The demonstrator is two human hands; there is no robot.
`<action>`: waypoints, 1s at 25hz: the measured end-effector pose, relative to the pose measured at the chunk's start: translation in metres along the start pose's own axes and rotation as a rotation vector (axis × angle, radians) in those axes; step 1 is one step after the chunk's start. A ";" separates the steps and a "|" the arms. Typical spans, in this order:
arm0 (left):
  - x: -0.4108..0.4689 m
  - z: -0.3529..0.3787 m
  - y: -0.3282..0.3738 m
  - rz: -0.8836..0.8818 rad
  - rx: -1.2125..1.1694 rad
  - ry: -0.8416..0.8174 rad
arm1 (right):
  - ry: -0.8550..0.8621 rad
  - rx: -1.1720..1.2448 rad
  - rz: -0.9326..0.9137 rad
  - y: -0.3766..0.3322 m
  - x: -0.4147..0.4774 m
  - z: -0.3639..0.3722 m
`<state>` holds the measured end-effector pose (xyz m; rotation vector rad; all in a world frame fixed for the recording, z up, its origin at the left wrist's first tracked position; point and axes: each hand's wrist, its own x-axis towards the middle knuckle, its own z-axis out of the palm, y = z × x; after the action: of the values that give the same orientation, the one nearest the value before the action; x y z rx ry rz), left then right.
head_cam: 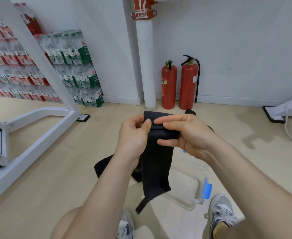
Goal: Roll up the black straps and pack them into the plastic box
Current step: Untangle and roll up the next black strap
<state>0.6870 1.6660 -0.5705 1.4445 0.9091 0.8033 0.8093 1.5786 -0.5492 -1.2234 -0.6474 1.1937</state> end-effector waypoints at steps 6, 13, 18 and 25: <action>-0.012 -0.019 0.000 -0.128 0.103 -0.470 | 0.135 0.547 -0.133 -0.018 0.003 -0.012; -0.016 -0.037 0.000 -0.119 0.200 -0.258 | 0.302 0.025 -0.276 -0.022 0.007 -0.040; -0.015 -0.032 0.003 0.028 -0.062 -0.173 | -0.082 -0.311 -0.115 -0.003 -0.009 -0.005; -0.020 -0.041 0.012 0.031 -0.191 -0.316 | 0.019 -0.143 -0.200 0.000 0.002 -0.003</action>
<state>0.6421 1.6667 -0.5545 1.3709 0.5557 0.6426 0.8124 1.5799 -0.5504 -1.2557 -0.8325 0.9818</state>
